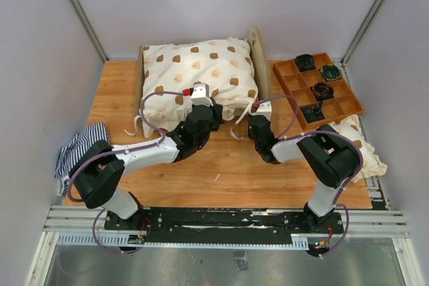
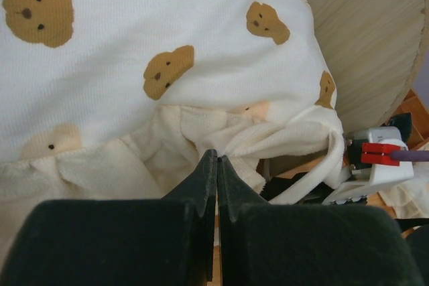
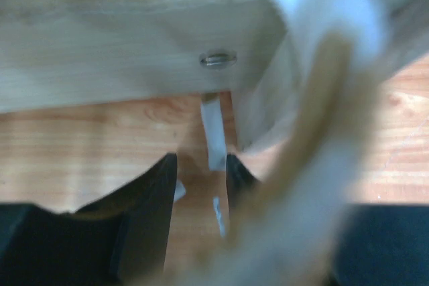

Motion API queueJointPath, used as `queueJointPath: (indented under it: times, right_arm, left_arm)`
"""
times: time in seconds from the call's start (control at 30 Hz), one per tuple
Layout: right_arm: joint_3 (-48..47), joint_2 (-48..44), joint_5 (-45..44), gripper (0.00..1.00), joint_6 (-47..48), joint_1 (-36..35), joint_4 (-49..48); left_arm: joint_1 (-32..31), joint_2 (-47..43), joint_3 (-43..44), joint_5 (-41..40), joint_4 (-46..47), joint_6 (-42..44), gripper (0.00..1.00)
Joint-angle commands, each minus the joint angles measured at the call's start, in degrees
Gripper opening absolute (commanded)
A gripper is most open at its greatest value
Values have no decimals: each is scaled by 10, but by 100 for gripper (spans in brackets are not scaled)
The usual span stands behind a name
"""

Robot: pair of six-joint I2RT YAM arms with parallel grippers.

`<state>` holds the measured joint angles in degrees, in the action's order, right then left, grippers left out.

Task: Set up the pet bed

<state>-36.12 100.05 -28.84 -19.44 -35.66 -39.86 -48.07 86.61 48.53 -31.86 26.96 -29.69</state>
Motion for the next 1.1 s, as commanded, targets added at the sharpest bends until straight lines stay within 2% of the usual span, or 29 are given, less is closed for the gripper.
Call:
queueJointPath:
  times: [0.0, 0.13, 0.17, 0.27, 0.3, 0.43, 0.53, 0.6, 0.73, 0.9, 0.93, 1.0, 1.03, 1.07]
  right_arm:
    - [-5, 39, -22, 35, -37, 9, 80]
    - [-10, 58, -28, 28, -48, 9, 93]
    - [-6, 60, -28, 24, -48, 9, 86]
    - [10, 59, -23, 1, -34, 9, 57]
    - [16, 55, -22, 0, -27, 9, 49]
    - [60, 17, -1, 0, -16, 9, 18]
    - [108, -43, 15, 0, -22, 5, 35]
    - [124, -83, 26, 0, -41, -4, 71]
    - [130, -153, 14, 0, -83, -41, 205]
    - [180, -264, -38, 0, -99, -93, 263]
    - [191, -283, -47, 0, -101, -92, 260]
    - [216, -310, -34, 0, -50, -88, 187]
    - [224, -318, -21, 4, -24, -83, 150]
    - [223, -322, -9, 11, -5, -75, 126]
  left_arm:
    - [3, 6, 18, -8, 21, -3, 0]
    - [3, 5, 17, -9, 23, -4, 0]
    - [3, 5, 17, -9, 23, -4, 0]
    - [4, 5, 15, -9, 23, -4, 0]
    - [4, 5, 15, -10, 23, -5, 0]
    - [3, 2, 11, -9, 23, -8, 0]
    - [3, -1, 8, -7, 23, -10, 0]
    - [3, -1, 7, -7, 23, -18, 0]
    - [3, 3, 11, -2, 22, -21, 0]
    - [3, 6, 8, -2, 23, -27, 0]
    - [4, 8, 7, 1, 24, -29, 0]
    - [4, 10, 8, 2, 24, -29, 0]
    - [4, 12, 8, 1, 24, -29, 0]
    - [4, 13, 8, 0, 25, -29, 0]
